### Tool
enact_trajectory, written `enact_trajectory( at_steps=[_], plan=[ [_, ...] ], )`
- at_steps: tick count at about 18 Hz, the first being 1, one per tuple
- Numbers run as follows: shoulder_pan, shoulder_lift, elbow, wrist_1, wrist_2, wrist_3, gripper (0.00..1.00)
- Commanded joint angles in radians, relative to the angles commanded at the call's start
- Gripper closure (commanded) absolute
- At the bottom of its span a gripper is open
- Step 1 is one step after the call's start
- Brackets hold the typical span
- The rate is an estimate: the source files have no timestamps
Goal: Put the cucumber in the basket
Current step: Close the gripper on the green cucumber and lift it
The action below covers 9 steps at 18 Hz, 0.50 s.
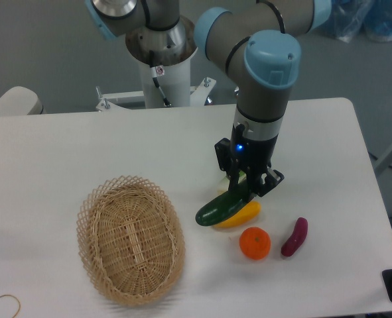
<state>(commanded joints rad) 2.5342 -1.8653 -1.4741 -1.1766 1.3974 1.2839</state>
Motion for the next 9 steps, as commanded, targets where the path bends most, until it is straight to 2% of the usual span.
enact_trajectory(
  at_steps=[6,9],
  plan=[
    [-0.038,0.015,-0.015,-0.011,0.037,-0.015,0.71],
    [-0.077,0.028,-0.023,-0.008,0.043,-0.119,0.71]
  ],
)
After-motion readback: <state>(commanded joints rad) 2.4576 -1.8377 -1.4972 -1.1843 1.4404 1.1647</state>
